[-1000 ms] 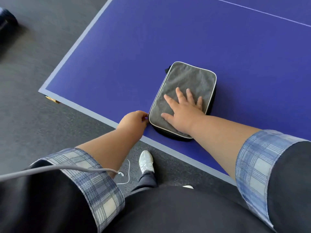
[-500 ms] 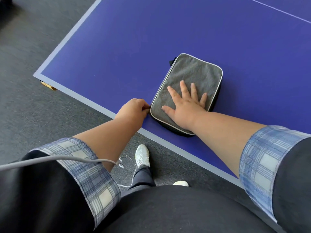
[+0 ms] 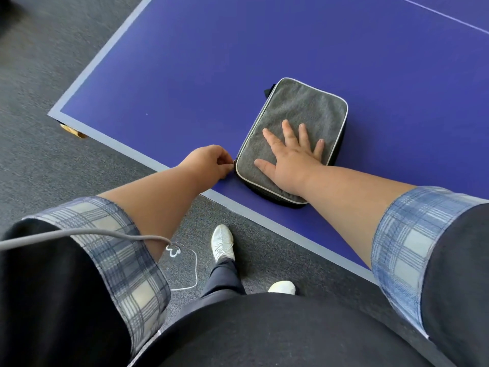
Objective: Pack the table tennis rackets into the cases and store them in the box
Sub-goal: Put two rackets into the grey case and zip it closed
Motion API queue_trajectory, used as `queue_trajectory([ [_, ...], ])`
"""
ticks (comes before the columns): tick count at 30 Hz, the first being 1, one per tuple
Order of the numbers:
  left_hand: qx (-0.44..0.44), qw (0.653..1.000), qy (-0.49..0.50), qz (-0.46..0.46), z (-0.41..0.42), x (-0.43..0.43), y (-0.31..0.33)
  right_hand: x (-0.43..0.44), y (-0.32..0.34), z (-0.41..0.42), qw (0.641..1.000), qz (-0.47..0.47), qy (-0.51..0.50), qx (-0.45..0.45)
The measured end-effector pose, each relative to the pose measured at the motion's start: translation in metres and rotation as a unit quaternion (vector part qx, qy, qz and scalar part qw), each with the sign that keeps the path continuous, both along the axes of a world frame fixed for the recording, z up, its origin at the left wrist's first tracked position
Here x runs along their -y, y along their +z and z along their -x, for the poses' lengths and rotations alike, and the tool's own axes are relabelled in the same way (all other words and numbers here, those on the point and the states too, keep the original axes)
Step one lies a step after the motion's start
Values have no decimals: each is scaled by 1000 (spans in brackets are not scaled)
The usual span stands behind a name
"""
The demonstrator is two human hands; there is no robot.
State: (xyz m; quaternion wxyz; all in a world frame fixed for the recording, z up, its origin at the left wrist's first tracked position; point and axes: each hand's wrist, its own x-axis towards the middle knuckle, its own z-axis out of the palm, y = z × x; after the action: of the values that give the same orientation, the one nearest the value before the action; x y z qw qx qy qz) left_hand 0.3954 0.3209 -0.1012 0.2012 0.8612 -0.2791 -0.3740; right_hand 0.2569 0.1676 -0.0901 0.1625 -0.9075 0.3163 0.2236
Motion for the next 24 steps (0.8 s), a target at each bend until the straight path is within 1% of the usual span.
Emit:
queue_trajectory([
  [2,-26,999,16,21,-2,1,-1,0,-1,0,1000,1,-1,1],
  [3,-22,999,16,22,-3,1,-1,0,-1,1,1000,2,-1,2],
  [7,84,995,-51,-26,-6,-4,4,-1,0,0,1000,-2,-3,0],
  [9,115,989,-83,-34,0,-10,7,-1,0,-1,1000,-2,-5,-1],
  [12,116,989,-90,-24,22,-23,4,-2,-2,-1,1000,1,-7,2],
  [17,102,994,-34,28,58,-33,-3,-2,-3,0,1000,3,-9,4],
  [24,168,981,-93,-21,58,-31,-2,-3,-3,1,1000,3,-9,10],
])
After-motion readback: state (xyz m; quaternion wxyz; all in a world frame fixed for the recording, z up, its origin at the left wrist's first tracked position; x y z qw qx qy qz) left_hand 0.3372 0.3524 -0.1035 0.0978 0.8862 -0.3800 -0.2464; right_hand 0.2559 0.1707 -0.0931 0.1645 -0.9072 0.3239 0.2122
